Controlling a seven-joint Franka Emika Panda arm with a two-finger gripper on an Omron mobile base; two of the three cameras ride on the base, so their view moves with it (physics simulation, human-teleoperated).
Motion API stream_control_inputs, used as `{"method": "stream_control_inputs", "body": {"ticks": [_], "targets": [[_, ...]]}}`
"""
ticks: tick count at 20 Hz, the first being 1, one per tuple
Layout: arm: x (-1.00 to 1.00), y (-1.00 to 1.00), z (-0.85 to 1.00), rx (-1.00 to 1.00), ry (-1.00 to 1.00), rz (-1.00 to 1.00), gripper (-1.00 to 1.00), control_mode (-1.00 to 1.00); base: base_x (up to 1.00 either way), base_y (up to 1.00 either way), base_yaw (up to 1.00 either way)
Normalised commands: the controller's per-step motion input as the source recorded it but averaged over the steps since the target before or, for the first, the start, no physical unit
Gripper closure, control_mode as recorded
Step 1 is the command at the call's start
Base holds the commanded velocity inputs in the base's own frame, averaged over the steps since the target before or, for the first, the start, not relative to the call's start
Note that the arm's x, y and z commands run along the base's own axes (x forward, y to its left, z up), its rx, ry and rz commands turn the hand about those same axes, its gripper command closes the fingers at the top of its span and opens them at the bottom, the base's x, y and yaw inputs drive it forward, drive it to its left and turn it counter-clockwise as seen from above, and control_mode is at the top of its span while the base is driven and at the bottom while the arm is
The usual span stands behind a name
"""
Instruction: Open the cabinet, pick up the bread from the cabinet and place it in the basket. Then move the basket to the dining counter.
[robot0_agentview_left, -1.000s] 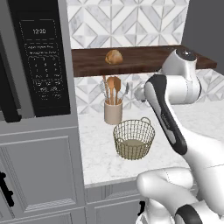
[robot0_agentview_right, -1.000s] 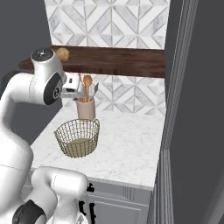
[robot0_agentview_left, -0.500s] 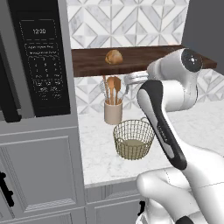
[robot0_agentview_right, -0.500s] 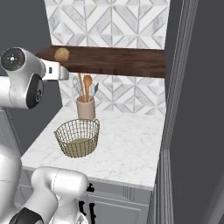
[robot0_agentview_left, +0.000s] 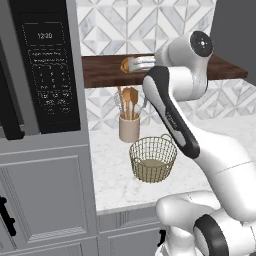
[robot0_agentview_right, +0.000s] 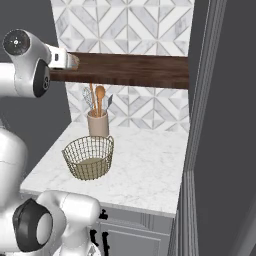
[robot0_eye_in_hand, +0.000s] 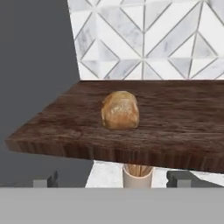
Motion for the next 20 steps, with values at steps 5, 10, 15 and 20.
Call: {"method": "stream_control_inputs", "body": {"ticks": [5,10,15,20], "targets": [[0.79,-0.04,0.30,0.00,0.03,0.00,-1.00,-1.00,0.00,0.00,0.00],[0.69,0.01,-0.05,0.00,0.13,0.00,-1.00,-1.00,0.00,0.00,0.00],[0.58,0.20,-0.17,0.02,0.06,0.00,-1.00,-1.00,0.00,0.00,0.00],[0.42,0.12,-0.01,0.02,0.00,0.02,-1.00,-1.00,0.00,0.00,0.00]]}}
